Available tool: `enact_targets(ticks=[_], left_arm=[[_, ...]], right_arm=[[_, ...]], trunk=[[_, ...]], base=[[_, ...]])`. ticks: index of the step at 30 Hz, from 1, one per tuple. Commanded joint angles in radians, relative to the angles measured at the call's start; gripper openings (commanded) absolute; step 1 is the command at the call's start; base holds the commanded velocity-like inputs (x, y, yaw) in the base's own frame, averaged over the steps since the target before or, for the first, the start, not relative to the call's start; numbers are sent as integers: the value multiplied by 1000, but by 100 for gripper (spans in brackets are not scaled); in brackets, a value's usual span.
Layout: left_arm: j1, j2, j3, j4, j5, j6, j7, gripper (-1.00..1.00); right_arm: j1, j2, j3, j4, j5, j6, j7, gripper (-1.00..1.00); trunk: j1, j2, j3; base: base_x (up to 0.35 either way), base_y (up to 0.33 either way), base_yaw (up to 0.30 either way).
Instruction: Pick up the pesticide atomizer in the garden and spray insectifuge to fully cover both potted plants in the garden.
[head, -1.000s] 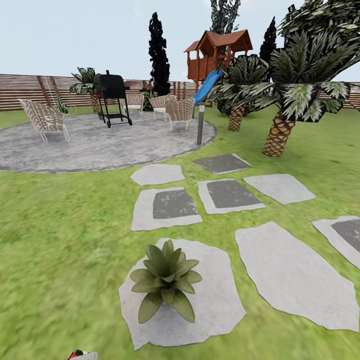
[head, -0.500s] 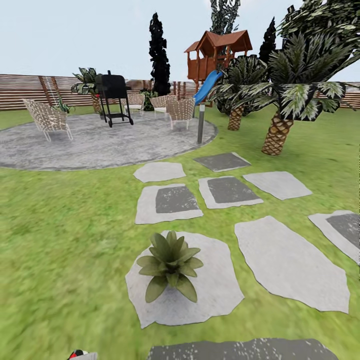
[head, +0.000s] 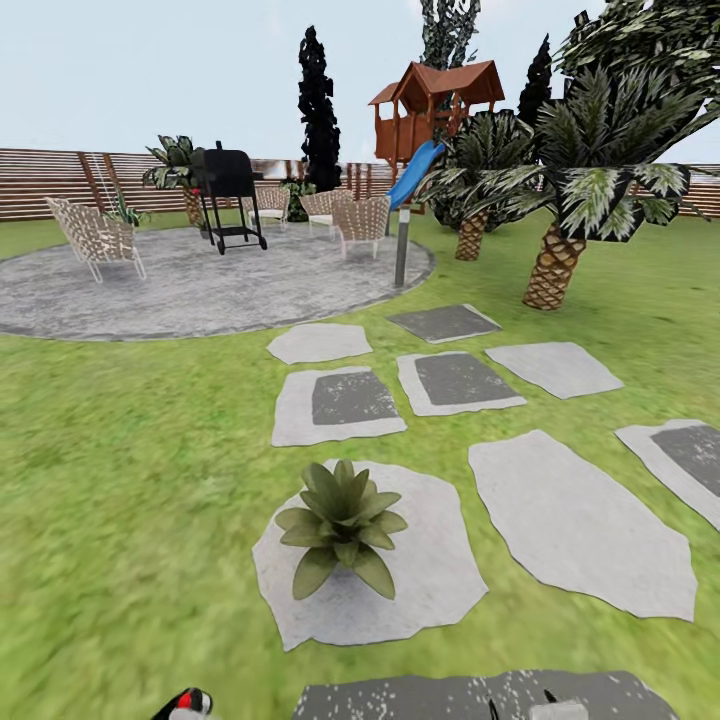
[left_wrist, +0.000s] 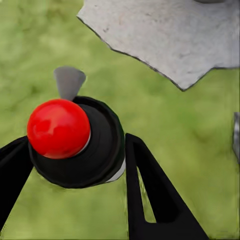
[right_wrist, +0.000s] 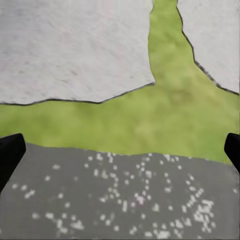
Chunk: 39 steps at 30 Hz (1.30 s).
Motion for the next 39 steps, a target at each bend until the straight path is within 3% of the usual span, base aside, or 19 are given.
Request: enact_targets(ticks=[1, 4, 5, 7, 10, 11, 17, 21, 25, 31, 39], left_arm=[[-2, 7, -8, -4, -37, -2, -34, -100], [-28, 29, -12, -11, -138, 14, -191, -100], [-38, 32, -13, -11, -151, 20, -220, -100], [-79, 42, -15, -11, -191, 60, -336, -100], [-131, 48, -16, -14, -242, 139, -494, -100], [-140, 48, -16, -14, -252, 150, -517, -100], [-242, 44, -14, -14, -406, 199, -732, -100], [-281, 38, -15, -15, -454, 203, -819, -100], [-285, 45, -5, -14, -433, 206, -808, -100], [-289, 42, -4, -33, -429, 215, -806, -100], [-291, 38, -3, -78, -429, 222, -807, -100]], right_arm=[[-2, 0, -4, -20, 58, -3, -1, 100], [-20, 1, -3, -56, 222, -1, 43, 100], [-27, 2, -3, -59, 250, -1, 56, 100], [-55, 5, -3, -64, 348, 0, 125, 100], [-98, 7, -4, -65, 430, 1, 235, 100], [-104, 7, -3, -65, 437, 2, 252, 100], [-158, 7, -3, -71, 473, 61, 479, 100], [-180, 7, -3, -73, 482, 74, 590, 100], [-202, 30, -13, -67, 472, 67, 587, 100], [-226, 48, -12, -75, 475, 68, 586, 100], [-230, 58, -11, -82, 478, 70, 586, 100]], trunk=[[0, 0, -1], [0, 0, -1], [0, 0, -1], [0, 0, -1], [0, 0, -1], [0, 0, -1], [0, 0, -1], [0, 0, -1], [0, 0, -1], [0, 0, -1], [0, 0, -1]], base=[[0, 0, 0], [0, 0, 0], [0, 0, 0], [0, 0, 0], [0, 0, 0], [0, 0, 0], [0, 0, 0], [0, 0, 0], [0, 0, 0], [-20, -13, 0], [-205, -163, 0]])
